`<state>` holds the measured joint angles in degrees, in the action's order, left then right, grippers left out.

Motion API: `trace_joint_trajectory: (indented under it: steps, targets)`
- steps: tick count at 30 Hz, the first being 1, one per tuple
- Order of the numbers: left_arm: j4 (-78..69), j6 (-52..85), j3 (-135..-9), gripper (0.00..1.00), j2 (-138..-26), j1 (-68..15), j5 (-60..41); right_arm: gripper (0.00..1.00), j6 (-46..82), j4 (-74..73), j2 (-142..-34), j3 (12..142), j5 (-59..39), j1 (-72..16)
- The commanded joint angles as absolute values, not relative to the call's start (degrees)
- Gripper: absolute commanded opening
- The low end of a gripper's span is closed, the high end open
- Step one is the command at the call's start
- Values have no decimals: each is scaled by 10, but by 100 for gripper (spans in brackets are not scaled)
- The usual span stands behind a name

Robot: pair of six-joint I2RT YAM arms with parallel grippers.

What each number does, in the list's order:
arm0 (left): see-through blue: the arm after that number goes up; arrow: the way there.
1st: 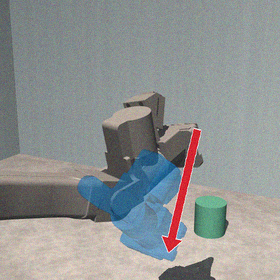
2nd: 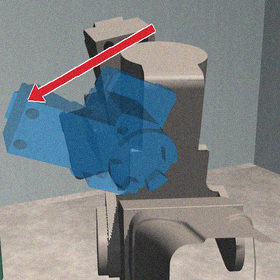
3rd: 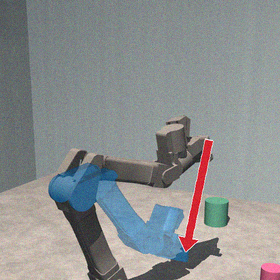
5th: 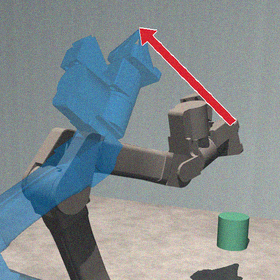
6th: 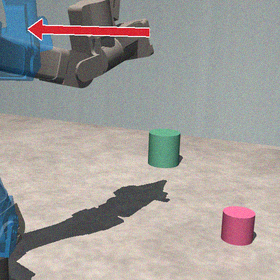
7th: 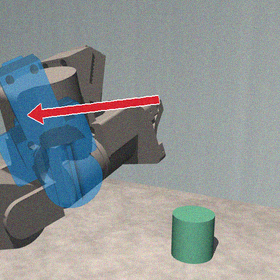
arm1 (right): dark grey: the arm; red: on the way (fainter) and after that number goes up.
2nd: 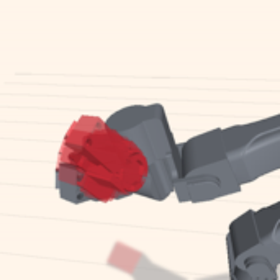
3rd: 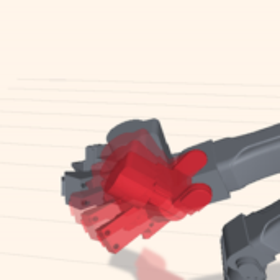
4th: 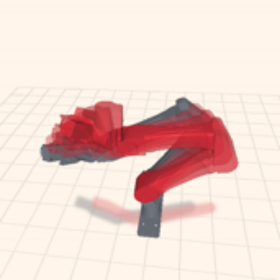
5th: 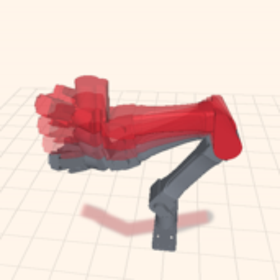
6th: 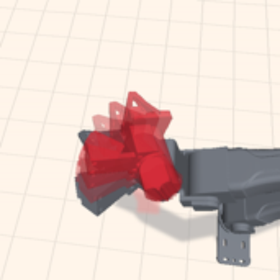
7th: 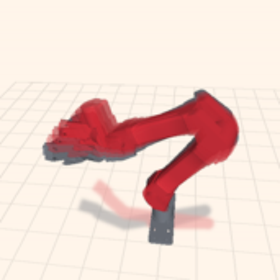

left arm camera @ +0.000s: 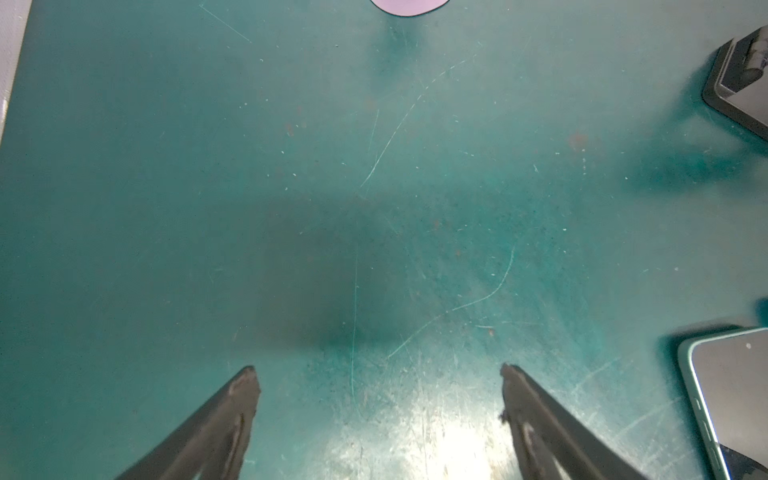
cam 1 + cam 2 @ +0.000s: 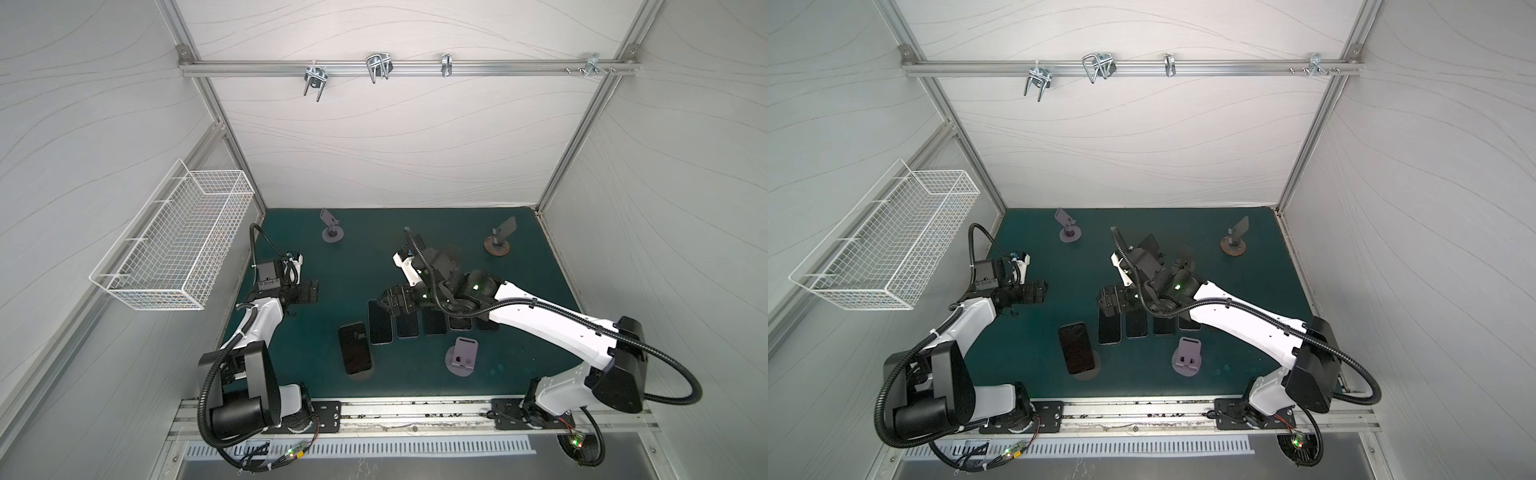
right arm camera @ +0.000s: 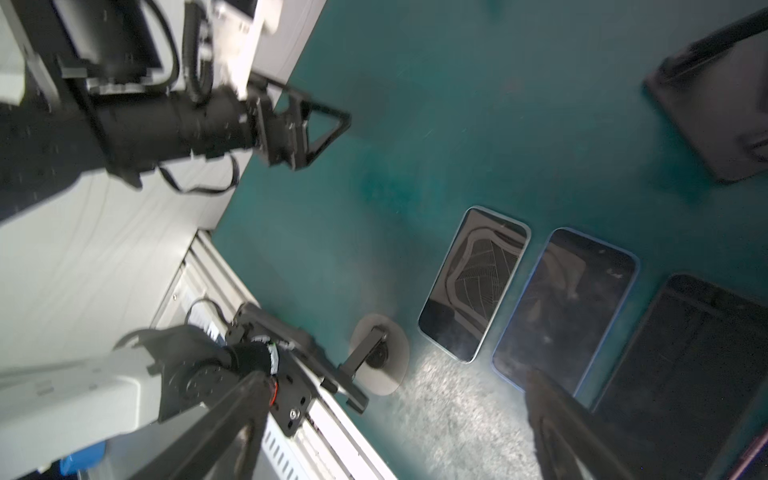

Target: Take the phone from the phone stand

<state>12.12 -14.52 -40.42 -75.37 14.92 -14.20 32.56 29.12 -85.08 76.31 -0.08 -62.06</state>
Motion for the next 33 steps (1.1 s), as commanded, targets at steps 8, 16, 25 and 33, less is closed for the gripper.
trace_joint_trajectory:
  steps: [8,16,25,33]
  targets:
    - [116,-156,-423,92,-751,151,-152,99,455,350,-939,862,199,-729]
    - [119,-154,-423,92,-751,151,-148,99,507,342,-997,910,301,-793]
    - [120,-152,-425,92,-752,151,-145,99,606,420,-1098,989,370,-843]
    - [123,-152,-425,92,-753,151,-144,97,643,520,-1155,1062,372,-847]
